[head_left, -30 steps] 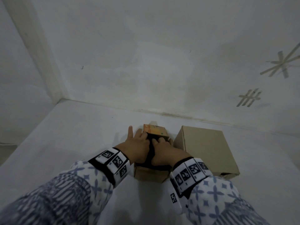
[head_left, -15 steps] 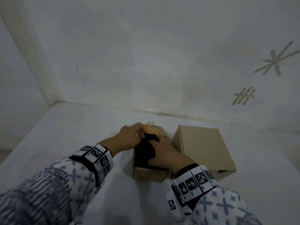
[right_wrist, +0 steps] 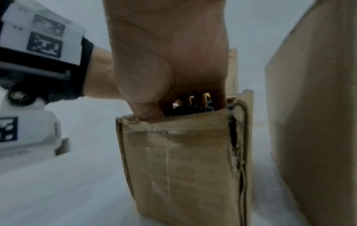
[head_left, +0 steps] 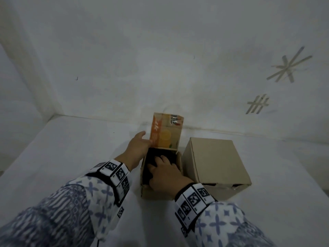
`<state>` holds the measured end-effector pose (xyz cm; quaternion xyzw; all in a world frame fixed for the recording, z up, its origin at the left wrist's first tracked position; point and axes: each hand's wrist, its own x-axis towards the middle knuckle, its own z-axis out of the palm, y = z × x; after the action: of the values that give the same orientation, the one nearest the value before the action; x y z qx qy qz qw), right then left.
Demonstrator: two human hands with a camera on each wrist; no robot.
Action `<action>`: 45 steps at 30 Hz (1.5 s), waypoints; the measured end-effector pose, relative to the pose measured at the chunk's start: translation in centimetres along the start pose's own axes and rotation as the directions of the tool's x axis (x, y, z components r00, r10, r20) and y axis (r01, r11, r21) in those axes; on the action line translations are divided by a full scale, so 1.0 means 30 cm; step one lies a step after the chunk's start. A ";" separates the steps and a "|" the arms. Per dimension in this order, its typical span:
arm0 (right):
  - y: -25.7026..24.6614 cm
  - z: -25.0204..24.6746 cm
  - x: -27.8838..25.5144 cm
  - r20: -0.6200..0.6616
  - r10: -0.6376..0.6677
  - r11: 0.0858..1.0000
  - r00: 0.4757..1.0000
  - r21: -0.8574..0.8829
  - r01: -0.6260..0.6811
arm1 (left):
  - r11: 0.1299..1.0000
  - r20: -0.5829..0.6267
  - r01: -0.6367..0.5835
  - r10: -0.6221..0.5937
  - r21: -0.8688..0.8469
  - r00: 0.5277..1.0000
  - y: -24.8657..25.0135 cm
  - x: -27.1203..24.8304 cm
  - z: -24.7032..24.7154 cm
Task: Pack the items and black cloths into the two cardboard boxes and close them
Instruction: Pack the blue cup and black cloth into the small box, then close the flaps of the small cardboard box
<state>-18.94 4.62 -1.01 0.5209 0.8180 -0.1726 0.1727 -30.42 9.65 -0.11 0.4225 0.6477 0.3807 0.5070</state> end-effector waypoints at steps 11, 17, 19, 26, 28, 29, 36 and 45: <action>0.137 -0.076 -0.143 -0.461 0.603 0.420 0.651 0.877 0.232 | 0.981 0.099 -0.193 0.190 0.025 0.977 -0.031 -0.067 -0.053; 0.126 -0.049 -0.179 -0.523 0.132 0.959 0.842 0.281 0.024 | 0.957 0.166 -0.204 0.171 0.207 0.971 -0.087 -0.110 -0.077; 0.107 -0.012 -0.191 -0.419 0.050 0.992 0.907 0.125 0.003 | 0.938 0.225 -0.221 0.162 0.266 0.961 -0.114 -0.122 -0.085; 0.043 0.103 -0.202 -0.335 -0.029 0.997 0.942 -0.082 0.001 | 0.956 0.373 -0.094 -0.017 0.278 0.928 -0.189 -0.201 -0.086; 0.036 0.120 -0.205 -0.388 -0.032 0.994 0.921 -0.108 -0.011 | 0.953 0.429 -0.130 0.000 0.274 0.903 -0.207 -0.216 -0.091; 0.037 0.123 -0.202 -0.391 -0.026 0.996 0.920 -0.089 -0.009 | 0.954 0.460 -0.150 0.016 0.258 0.888 -0.219 -0.218 -0.095; 0.087 0.044 -0.143 -0.298 -0.008 0.994 0.955 0.106 0.042 | 0.893 0.495 -0.316 0.127 0.320 0.859 -0.231 -0.204 -0.114; 0.091 -0.070 -0.090 -0.503 -0.020 0.996 0.864 0.067 0.062 | 0.792 0.433 -0.385 0.172 0.473 0.885 -0.058 -0.104 -0.124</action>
<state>-15.58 4.54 1.79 0.5369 0.8379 -0.0678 -0.0709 -33.95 5.89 0.06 0.7051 0.5513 0.1655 0.4142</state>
